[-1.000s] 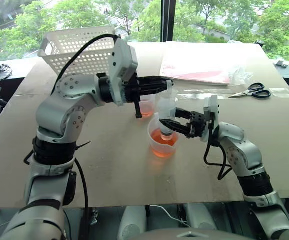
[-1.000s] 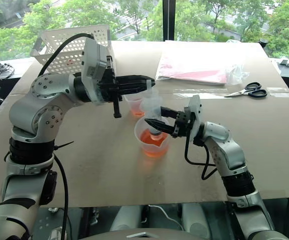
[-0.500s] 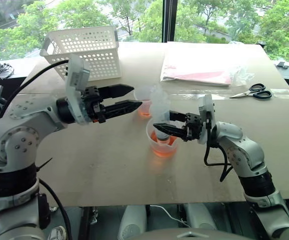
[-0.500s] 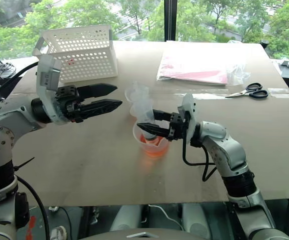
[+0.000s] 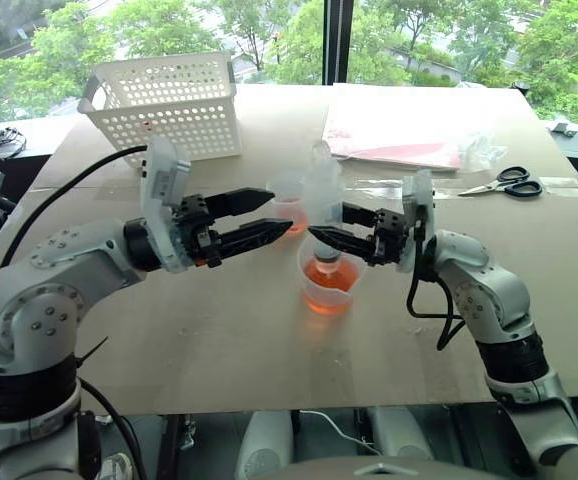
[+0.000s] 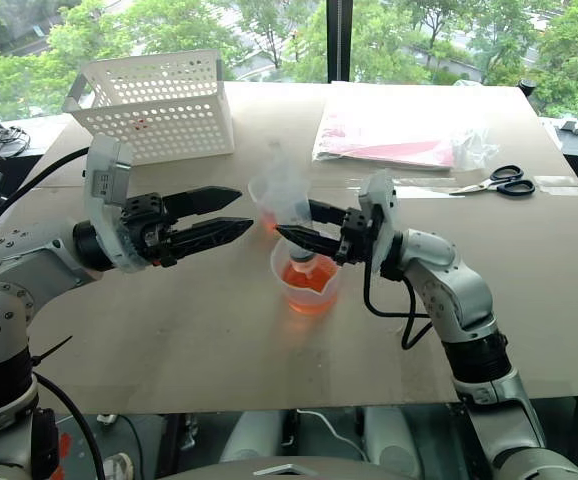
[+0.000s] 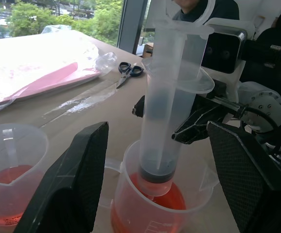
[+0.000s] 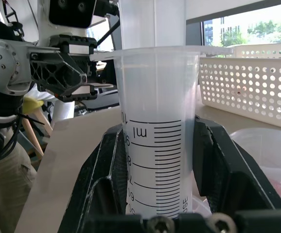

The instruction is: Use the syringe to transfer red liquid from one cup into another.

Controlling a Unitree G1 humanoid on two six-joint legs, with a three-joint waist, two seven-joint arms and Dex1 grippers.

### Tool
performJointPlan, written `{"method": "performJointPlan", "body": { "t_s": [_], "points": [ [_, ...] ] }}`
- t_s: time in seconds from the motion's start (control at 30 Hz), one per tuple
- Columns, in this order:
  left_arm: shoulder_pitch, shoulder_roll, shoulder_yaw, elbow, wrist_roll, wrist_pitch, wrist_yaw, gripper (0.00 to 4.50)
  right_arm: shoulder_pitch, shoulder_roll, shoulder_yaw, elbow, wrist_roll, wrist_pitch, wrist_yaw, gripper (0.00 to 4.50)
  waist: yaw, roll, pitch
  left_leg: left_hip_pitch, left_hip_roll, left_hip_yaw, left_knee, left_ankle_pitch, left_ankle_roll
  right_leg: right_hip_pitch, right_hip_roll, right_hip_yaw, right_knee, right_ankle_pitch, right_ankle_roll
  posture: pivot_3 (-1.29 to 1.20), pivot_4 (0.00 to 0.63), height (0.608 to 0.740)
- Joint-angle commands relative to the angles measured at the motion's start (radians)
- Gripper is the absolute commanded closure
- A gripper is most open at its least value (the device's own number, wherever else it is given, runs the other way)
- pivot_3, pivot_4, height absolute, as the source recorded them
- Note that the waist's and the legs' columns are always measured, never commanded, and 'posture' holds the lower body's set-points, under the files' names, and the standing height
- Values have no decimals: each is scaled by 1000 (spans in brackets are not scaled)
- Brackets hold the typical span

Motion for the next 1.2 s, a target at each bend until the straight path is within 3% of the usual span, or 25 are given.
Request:
{"method": "performJointPlan", "body": {
  "t_s": [0.03, 0.43, 0.83, 1.07, 1.2],
  "points": [
    [-27, 7, 3, -22, -38, -17, 8, 1240, -25, 2, -32, -69, 52, 17, -8, 3064, 0, 0, 0, 0, 0, 0, 0, 0, 0, 0, 0, 0, 0, 0, 0, 0, 150, 740],
    [-161, -57, -91, -1, -80, -22, 84, 1240, -70, -20, -40, -94, 67, 60, -36, 3064, 1, 0, 0, 0, -1, 0, 0, 0, 0, 0, 0, 0, 0, 0, 0, 0, 150, 740],
    [-211, -85, -175, 33, 39, -107, 45, 1240, -73, -9, -40, -119, 66, 57, -68, 3064, 0, 0, 0, 0, -1, 0, 0, 0, 0, 0, 0, 0, 0, 0, 0, 0, 150, 740],
    [-185, -41, -97, 51, -27, -72, 27, 1240, -62, -21, -43, -137, 52, 61, -99, 3064, -1, 0, 0, 0, -1, 0, 0, 0, 0, 0, 0, 0, -1, 0, 0, 0, 150, 740],
    [-165, 7, 21, 116, -177, 2, 72, 1240, -133, 9, -89, -125, 100, 98, -169, 3064, -3, 0, 0, 0, -1, 0, -1, 0, 0, 0, 0, 0, -1, 0, 0, 0, 150, 740]
  ]
}}
